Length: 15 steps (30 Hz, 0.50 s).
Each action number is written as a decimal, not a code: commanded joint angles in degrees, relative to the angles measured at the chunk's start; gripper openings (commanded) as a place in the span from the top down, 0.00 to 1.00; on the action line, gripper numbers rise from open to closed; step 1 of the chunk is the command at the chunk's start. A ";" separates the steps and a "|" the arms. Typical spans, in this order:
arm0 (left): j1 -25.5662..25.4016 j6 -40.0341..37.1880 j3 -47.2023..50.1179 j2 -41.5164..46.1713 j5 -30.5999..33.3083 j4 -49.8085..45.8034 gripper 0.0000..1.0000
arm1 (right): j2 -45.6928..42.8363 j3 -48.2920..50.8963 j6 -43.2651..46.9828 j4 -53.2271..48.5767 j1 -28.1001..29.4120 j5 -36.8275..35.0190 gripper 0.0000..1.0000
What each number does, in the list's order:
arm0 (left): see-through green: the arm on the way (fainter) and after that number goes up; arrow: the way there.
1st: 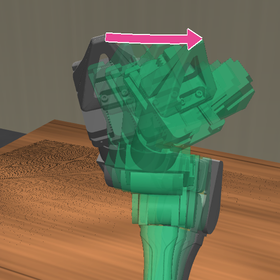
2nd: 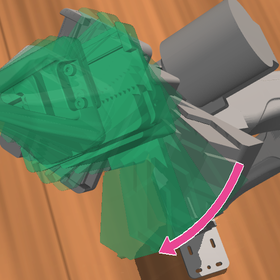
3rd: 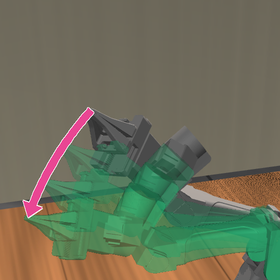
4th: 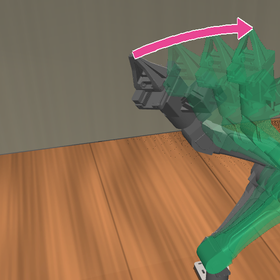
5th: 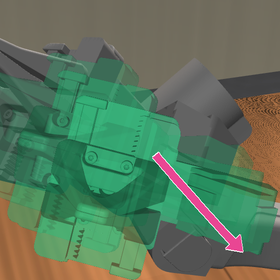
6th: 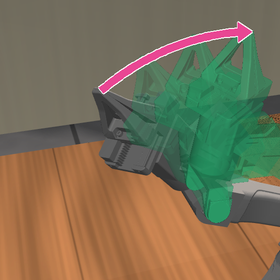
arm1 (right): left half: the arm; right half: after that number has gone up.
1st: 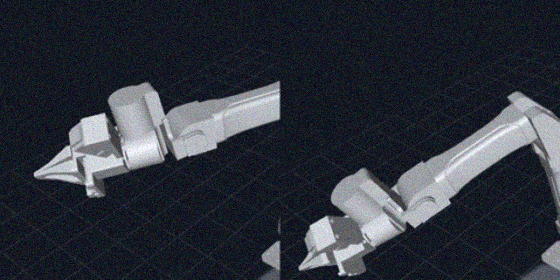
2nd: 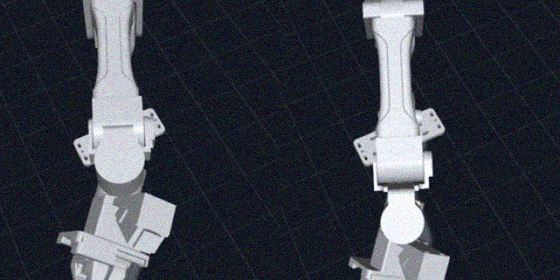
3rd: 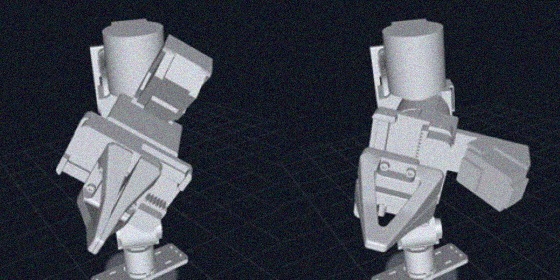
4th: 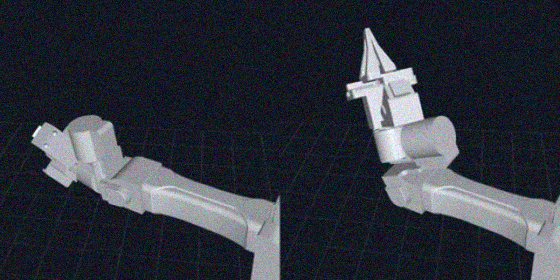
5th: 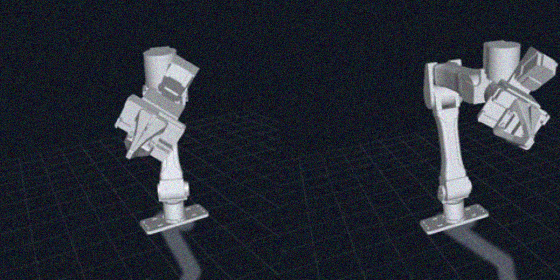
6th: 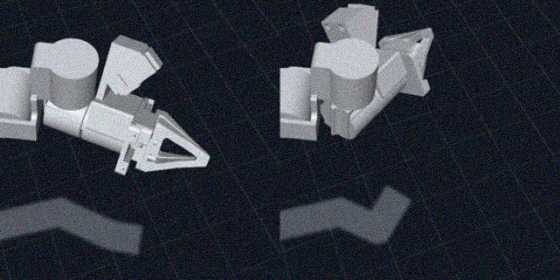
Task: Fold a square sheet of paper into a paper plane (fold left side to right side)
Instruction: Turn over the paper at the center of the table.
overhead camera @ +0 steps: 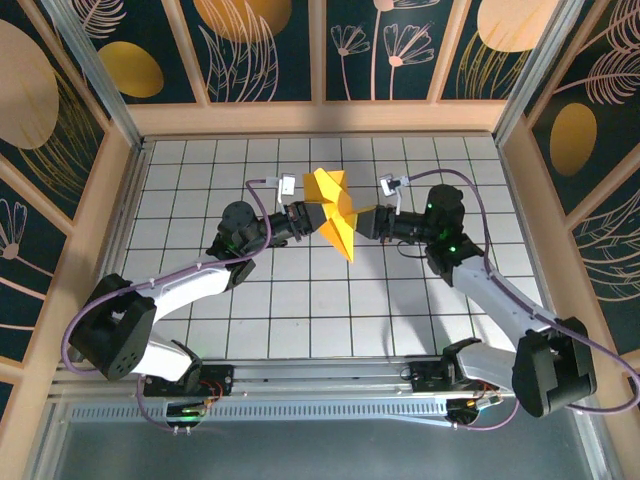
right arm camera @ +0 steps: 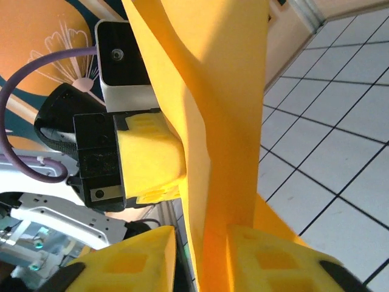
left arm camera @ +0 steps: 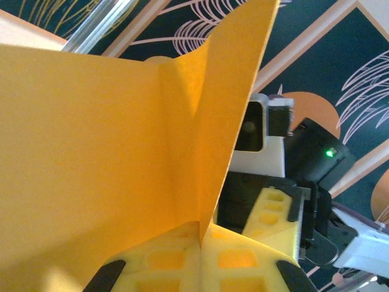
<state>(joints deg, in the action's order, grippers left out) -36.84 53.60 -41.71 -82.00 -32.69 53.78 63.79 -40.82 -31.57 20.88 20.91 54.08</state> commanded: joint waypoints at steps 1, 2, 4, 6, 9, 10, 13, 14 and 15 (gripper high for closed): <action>-0.28 -2.21 -0.56 1.72 2.14 -0.07 0.99 | -5.05 -1.78 3.67 -7.03 -1.28 -5.10 0.54; -0.25 -2.55 -0.56 2.00 2.42 -0.39 0.99 | -6.43 -1.89 4.60 -9.04 -1.52 -6.95 0.50; -0.25 -3.00 -0.55 2.57 3.05 -1.16 1.00 | -9.84 -2.07 6.26 -13.31 -2.09 -11.65 0.40; -0.25 -3.31 -0.52 3.09 3.36 -1.78 1.00 | -12.92 -1.75 7.00 -16.05 -2.52 -15.06 0.30; -0.27 -3.37 -0.30 4.01 3.76 -2.01 1.00 | -16.86 -1.12 7.72 -20.12 -2.91 -19.61 0.11; -0.29 -3.34 -0.23 4.25 3.77 -1.95 1.00 | -17.72 -1.06 7.75 -21.41 -3.03 -21.18 0.06; -0.25 -2.86 -0.29 4.57 3.43 -1.27 1.00 | -19.85 -0.54 7.63 -24.94 -3.42 -23.90 0.01; -0.25 -2.81 -0.50 4.57 3.26 -1.07 1.00 | -20.46 -0.21 7.33 -25.17 -3.57 -23.86 0.01; -0.26 -2.80 -0.71 4.49 2.95 -1.04 1.00 | -21.01 0.31 6.93 -24.90 -3.67 -23.35 0.01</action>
<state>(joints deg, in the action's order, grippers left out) -36.84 51.72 -41.69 -78.54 -29.50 51.18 44.14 -41.34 -25.17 -0.27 17.78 34.06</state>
